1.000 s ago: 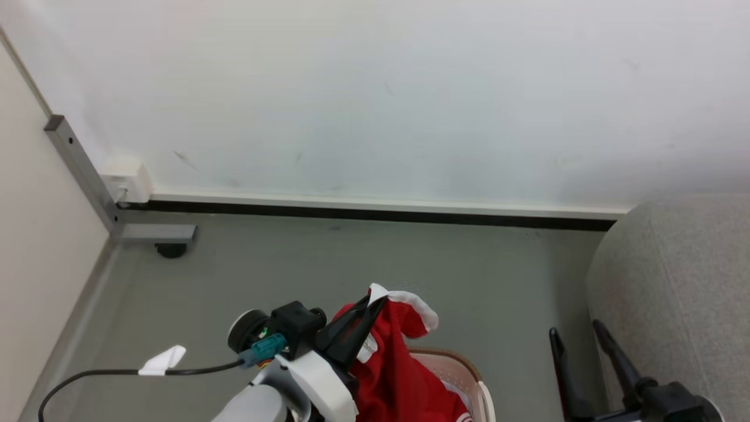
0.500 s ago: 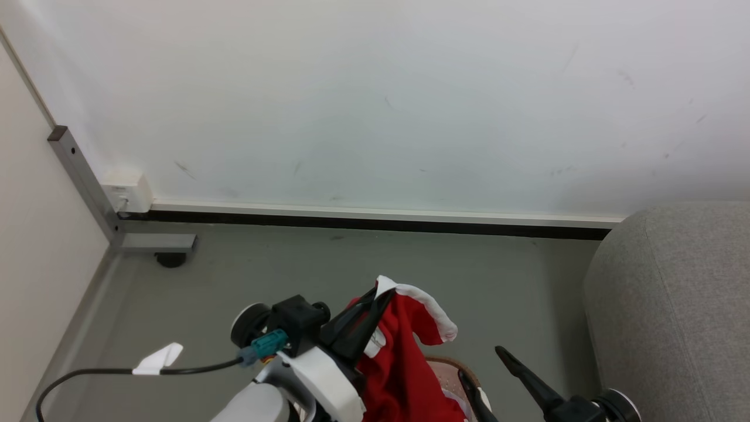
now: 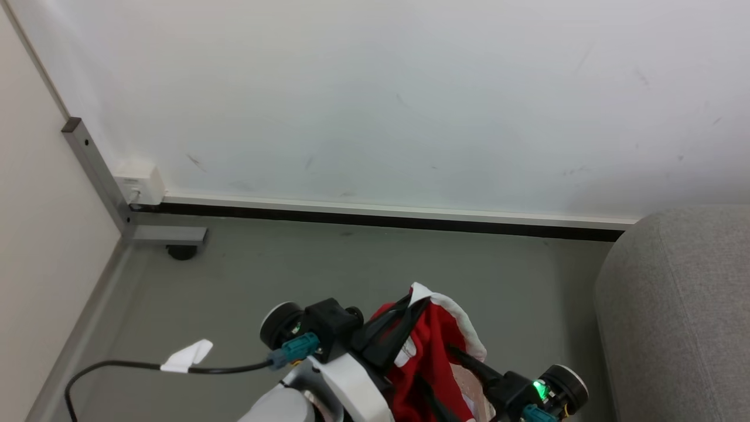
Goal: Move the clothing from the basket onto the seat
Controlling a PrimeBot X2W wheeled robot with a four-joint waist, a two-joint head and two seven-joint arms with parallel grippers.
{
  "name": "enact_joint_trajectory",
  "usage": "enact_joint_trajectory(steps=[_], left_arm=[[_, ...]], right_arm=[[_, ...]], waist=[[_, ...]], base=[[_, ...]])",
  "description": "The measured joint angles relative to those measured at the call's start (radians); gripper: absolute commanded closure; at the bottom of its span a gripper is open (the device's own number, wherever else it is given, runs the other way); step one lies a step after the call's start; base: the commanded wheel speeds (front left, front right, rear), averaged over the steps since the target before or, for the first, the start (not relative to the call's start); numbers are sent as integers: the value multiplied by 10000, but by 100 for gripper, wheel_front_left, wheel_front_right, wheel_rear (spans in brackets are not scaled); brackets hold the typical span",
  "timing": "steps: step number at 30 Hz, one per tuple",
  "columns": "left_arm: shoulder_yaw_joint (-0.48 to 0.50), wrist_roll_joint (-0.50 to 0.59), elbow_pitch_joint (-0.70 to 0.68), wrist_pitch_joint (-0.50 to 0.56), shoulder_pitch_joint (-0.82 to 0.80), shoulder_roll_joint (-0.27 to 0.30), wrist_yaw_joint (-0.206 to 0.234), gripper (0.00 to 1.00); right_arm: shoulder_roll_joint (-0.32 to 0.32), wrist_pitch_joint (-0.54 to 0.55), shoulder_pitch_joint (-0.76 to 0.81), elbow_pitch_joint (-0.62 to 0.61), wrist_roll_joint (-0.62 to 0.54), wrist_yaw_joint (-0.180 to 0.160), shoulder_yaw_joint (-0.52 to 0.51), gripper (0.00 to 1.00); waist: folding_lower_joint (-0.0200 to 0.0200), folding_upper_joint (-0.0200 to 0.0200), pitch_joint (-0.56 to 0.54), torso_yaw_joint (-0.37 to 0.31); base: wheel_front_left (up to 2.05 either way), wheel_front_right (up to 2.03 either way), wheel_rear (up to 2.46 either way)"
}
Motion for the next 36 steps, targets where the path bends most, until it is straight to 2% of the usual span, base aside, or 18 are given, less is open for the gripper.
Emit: enact_joint_trajectory(steps=[8, 9, 10, 14, 16, 17, 19, 20, 21, 29, 36], left_arm=[[-194, -46, -495, 226, -44, -96, -46, 100], [-186, -90, -568, 253, -47, -100, -50, 100], [-182, -104, -619, 286, -53, -100, -56, 100], [-81, -163, -679, 288, -56, -29, 50, 100], [17, -213, -610, 268, -50, 35, 134, 100], [65, -245, -560, 224, -32, 69, 151, 90], [153, -286, -451, 59, 25, 161, 228, 43], [186, -286, -387, -15, 55, 201, 267, 4], [221, -286, -293, -104, 80, 228, 276, 0], [491, -257, 449, -1093, 636, 330, 341, 0], [604, 100, 782, -1271, 1156, 249, -29, 0]], right_arm=[[201, -205, -868, 1927, -8, 0, 299, 0], [211, -238, -946, 2107, 98, 0, 355, 82], [209, -257, -988, 2174, 395, 0, 430, 100], [238, -422, -1139, 1946, 1661, 0, 520, 100], [238, -449, -1267, 1852, 1850, 0, 456, 100], [236, -458, -1298, 1724, 1893, 0, 357, 100], [240, -468, -1373, 1406, 1948, 0, 75, 100], [240, -477, -1392, 1273, 1960, 0, -81, 100], [240, -477, -1406, 1127, 1964, 0, -228, 100], [240, -479, -1440, 412, 1887, 0, -1149, 100], [180, -479, -1439, 33, 1634, 0, -1883, 100]], waist=[[0, 0, 11, 119], [0, 0, 19, 132], [0, 0, 22, 150], [0, 0, 30, 193], [0, 0, 33, 180], [0, 0, 35, 166], [0, 0, 42, 131], [0, -1, 55, 114], [0, -1, 74, 94], [0, 0, 31, -27], [0, 0, 108, -87]], base=[[0, 0, 0], [0, 0, 0], [0, 0, 0], [0, 0, 0], [0, 0, 0], [0, 0, 0], [0, 0, 0], [0, 0, 0], [0, 0, 0], [0, 0, 0], [0, 0, 0]])
